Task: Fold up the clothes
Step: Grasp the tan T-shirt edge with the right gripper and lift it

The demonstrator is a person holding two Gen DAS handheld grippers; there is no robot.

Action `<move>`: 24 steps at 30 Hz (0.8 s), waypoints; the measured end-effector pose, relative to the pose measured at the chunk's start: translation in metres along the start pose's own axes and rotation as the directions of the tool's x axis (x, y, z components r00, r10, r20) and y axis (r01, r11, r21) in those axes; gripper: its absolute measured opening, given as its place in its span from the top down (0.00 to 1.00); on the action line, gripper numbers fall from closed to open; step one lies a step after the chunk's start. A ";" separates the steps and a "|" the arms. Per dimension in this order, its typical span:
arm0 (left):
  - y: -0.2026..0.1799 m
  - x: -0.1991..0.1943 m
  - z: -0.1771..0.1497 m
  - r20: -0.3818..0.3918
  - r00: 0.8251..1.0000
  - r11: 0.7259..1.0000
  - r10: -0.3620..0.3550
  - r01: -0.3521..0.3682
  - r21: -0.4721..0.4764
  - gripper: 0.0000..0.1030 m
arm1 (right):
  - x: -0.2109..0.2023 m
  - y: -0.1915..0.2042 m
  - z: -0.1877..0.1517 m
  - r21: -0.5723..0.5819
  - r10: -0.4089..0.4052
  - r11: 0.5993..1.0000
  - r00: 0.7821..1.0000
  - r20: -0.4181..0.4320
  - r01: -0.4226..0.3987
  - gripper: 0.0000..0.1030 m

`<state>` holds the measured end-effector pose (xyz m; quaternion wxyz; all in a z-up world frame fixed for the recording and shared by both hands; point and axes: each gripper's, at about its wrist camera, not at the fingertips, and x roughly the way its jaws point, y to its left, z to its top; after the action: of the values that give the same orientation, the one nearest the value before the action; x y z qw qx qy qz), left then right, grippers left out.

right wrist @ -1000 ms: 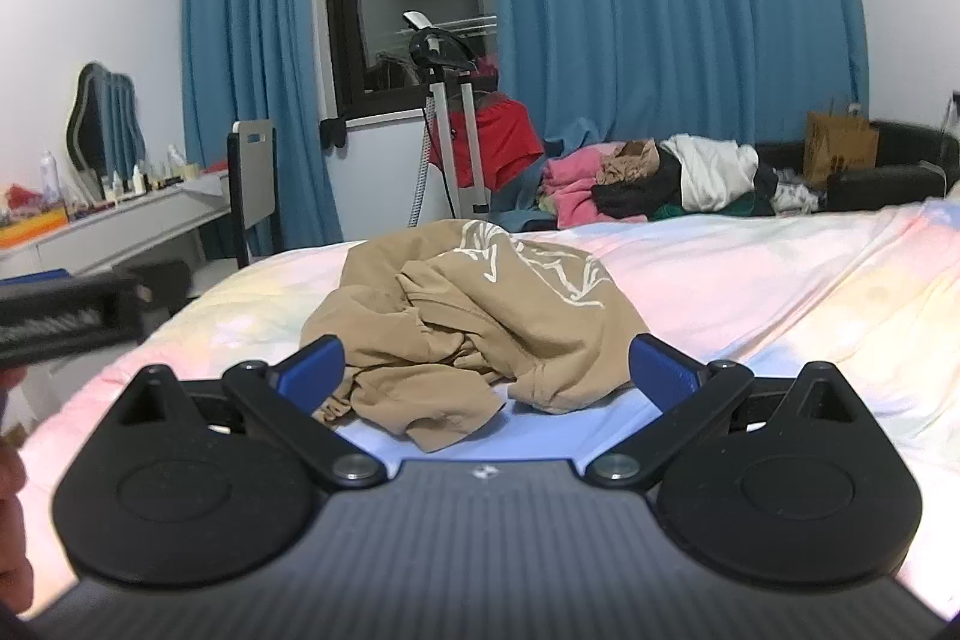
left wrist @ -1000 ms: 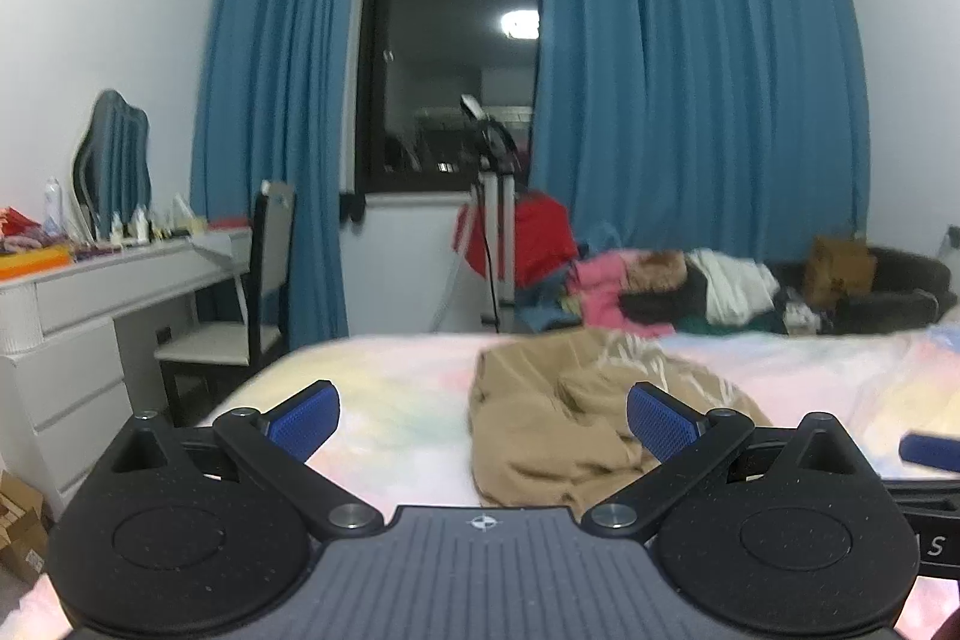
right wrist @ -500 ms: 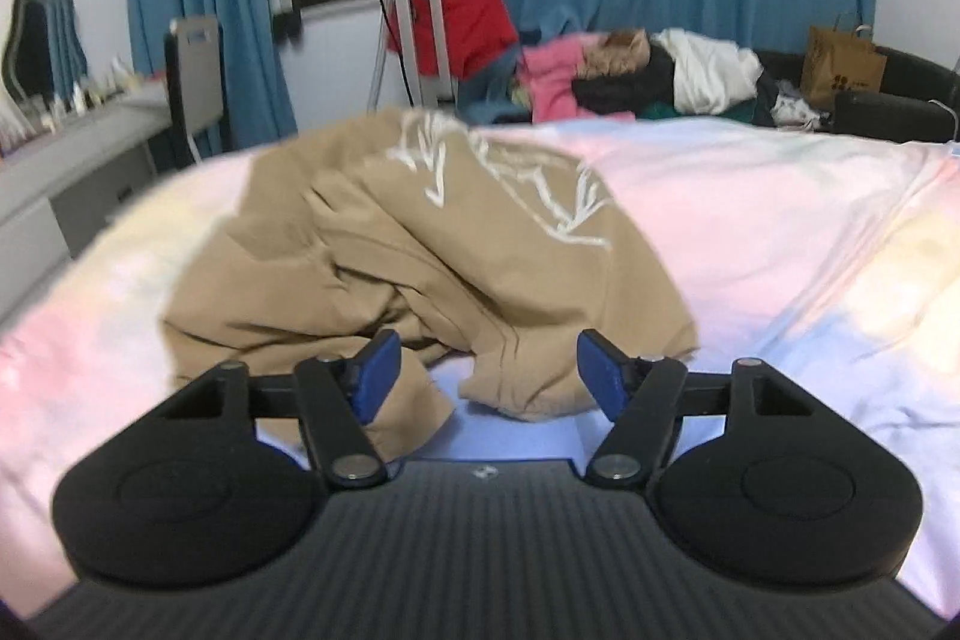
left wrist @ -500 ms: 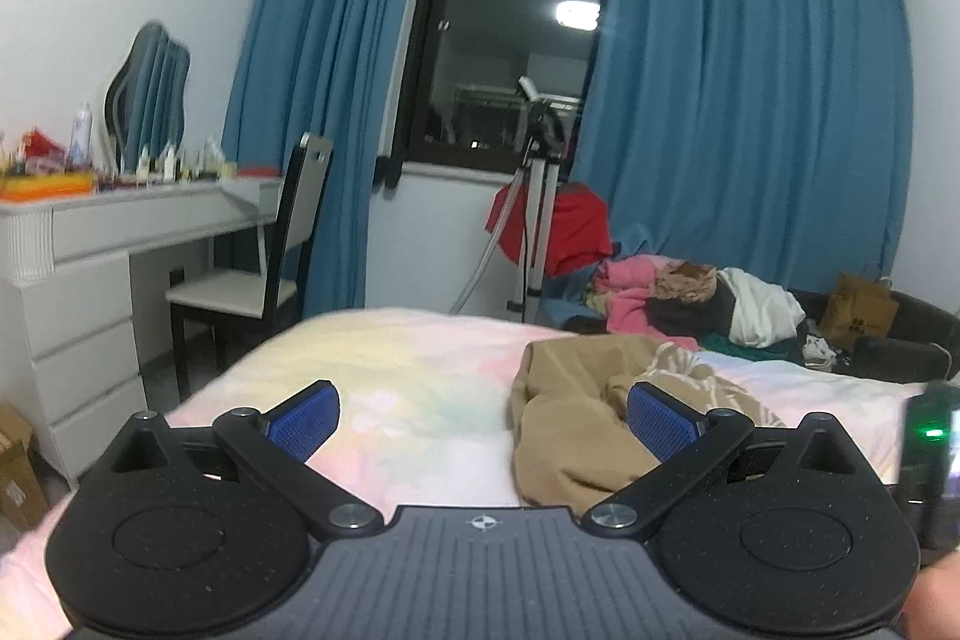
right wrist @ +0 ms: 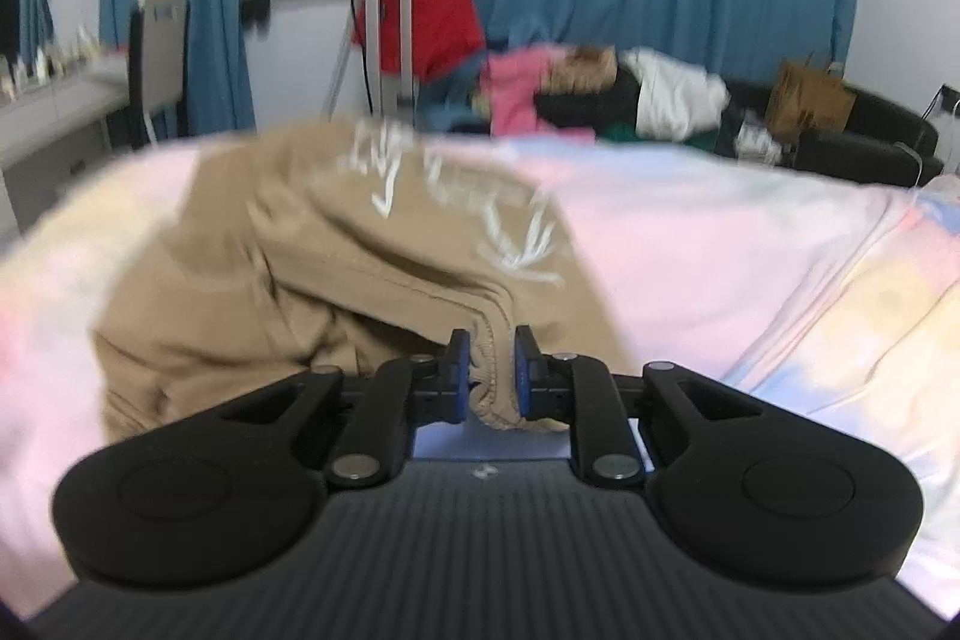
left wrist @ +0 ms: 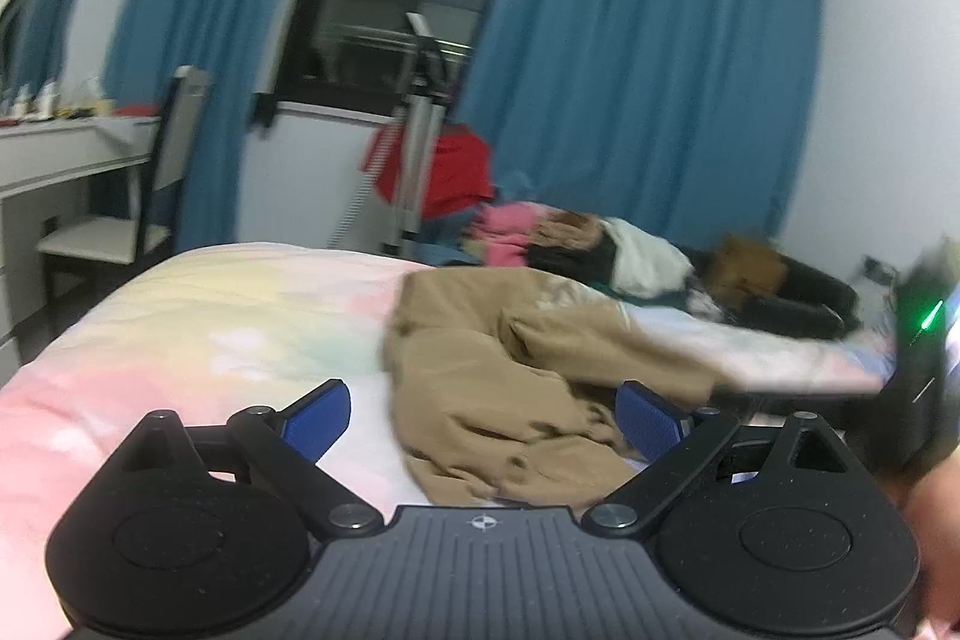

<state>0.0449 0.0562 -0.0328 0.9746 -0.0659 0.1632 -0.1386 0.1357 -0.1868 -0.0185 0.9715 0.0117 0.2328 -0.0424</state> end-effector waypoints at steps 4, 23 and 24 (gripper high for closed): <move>-0.016 0.005 -0.011 -0.022 0.999 0.997 -0.034 0.036 0.075 0.13 | -0.053 -0.022 0.018 0.061 0.052 0.996 0.994 0.098 -0.058 0.84; -0.108 0.093 -0.084 -0.012 0.999 0.764 0.046 -0.027 0.645 0.42 | -0.153 -0.116 0.016 0.298 0.311 0.844 0.859 0.407 -0.446 0.84; -0.109 0.102 -0.086 -0.001 0.999 0.747 0.048 -0.035 0.664 0.42 | -0.152 -0.119 0.015 0.301 0.317 0.837 0.854 0.412 -0.456 0.84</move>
<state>0.0817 -0.0849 -0.1249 0.9357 0.2896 0.1138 -0.1663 -0.0030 -0.2941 0.0633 0.9627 0.2435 0.0378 0.1114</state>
